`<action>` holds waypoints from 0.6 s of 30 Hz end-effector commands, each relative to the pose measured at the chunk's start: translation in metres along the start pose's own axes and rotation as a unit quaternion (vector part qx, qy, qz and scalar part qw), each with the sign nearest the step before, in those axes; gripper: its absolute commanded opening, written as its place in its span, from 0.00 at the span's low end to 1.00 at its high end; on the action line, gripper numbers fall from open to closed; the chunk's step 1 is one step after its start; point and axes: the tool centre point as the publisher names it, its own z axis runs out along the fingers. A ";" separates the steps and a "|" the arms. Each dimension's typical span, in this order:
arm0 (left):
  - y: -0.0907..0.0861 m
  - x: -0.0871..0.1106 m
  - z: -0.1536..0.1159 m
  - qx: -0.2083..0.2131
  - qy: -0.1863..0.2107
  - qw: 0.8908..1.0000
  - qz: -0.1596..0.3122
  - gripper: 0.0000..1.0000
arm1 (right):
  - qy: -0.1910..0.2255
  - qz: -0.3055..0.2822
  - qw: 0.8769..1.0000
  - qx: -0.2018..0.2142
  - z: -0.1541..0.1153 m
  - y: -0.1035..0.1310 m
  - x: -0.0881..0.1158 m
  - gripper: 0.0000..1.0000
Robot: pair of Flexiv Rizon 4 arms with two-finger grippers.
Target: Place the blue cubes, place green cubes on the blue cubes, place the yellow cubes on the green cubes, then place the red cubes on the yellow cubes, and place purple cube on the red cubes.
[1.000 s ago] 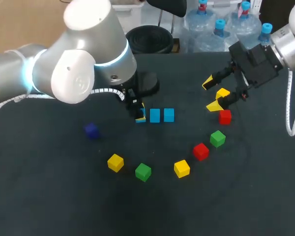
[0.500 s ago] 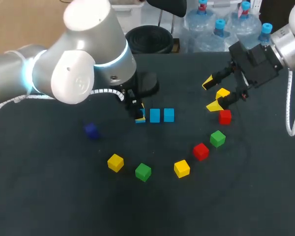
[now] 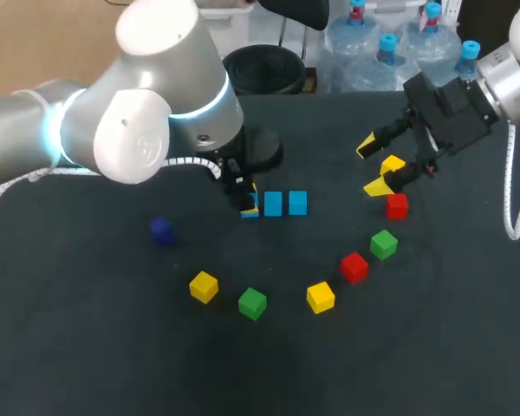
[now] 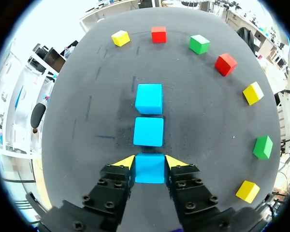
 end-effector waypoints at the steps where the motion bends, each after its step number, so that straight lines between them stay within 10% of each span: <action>1: 0.004 -0.001 0.001 0.003 0.002 1.000 0.002 0.00 | -0.001 -0.001 1.000 -0.001 0.001 -0.001 0.000 1.00; 18: 0.007 0.005 -0.001 0.001 0.008 1.000 0.001 0.00 | -0.001 -0.001 1.000 -0.001 0.001 -0.001 0.000 1.00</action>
